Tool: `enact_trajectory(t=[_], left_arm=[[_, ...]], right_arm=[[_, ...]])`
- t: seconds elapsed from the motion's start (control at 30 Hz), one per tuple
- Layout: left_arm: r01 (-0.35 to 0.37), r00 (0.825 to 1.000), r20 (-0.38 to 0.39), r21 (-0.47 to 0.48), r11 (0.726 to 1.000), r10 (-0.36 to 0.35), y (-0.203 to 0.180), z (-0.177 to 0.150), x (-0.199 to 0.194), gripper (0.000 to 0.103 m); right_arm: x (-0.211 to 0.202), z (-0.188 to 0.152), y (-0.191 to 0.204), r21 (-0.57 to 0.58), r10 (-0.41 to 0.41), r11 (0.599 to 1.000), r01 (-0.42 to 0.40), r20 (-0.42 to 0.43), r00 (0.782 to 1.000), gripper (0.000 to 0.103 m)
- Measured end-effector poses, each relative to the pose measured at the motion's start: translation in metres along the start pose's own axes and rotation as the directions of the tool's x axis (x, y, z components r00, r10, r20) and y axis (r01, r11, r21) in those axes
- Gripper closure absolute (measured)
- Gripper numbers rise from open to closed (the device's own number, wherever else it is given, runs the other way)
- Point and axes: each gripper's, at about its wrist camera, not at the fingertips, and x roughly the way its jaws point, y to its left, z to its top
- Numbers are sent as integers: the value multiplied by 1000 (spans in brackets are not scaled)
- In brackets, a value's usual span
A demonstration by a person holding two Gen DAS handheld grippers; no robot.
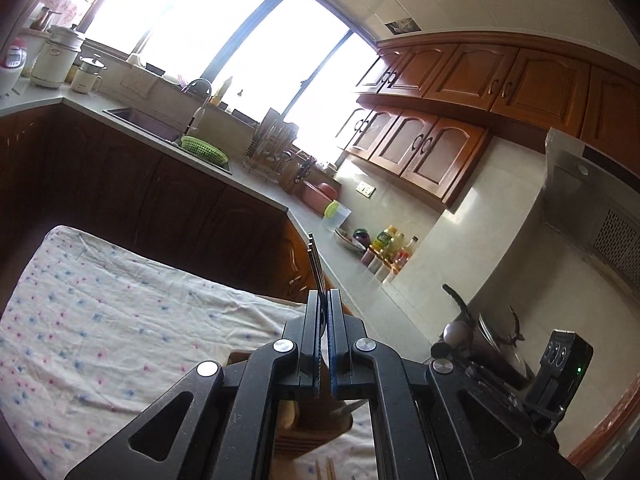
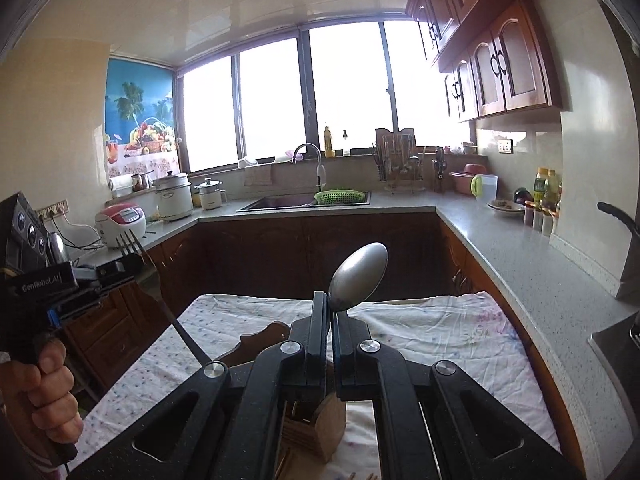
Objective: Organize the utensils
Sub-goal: 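Lift the fork and spoon, lower both into the wooden holder and open both grippers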
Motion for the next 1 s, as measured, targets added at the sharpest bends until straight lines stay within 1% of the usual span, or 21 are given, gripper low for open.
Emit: enact_trajectory(t=[0.07,0.17,0.37,0.53,0.67,0.7,0.9,0.97,1.0], left_arm=[[-16,1000,-7,-20,1000,16,13,-7,19,102],[-37,999,-30,-48,998,35,29,-18,47,102],[-94,992,-91,-43,995,90,39,-37,85,102],[-132,983,-135,-31,991,126,39,-45,102,102],[-124,985,-129,-33,992,119,32,-42,107,102],[-125,985,-128,-31,992,120,32,-44,102,102],[-126,984,-130,-31,992,121,29,-43,101,102],[-123,983,-141,-32,992,117,29,-42,102,99],[-119,983,-144,-37,992,113,31,-43,98,94]], right_arm=[[16,-5,0,-18,-12,1000,12,-21,1000,101],[36,-19,-2,-21,-11,1000,10,-61,998,101],[64,-50,-5,-5,2,1000,-2,-139,990,101],[81,-65,-10,15,22,1000,-19,-191,981,101],[84,-68,-14,29,28,999,-23,-192,981,101],[84,-67,-15,33,31,999,-25,-193,981,101],[86,-66,-20,57,46,998,-35,-201,979,101],[87,-66,-20,63,50,997,-38,-205,978,101],[87,-67,-21,71,54,997,-40,-206,977,100]])
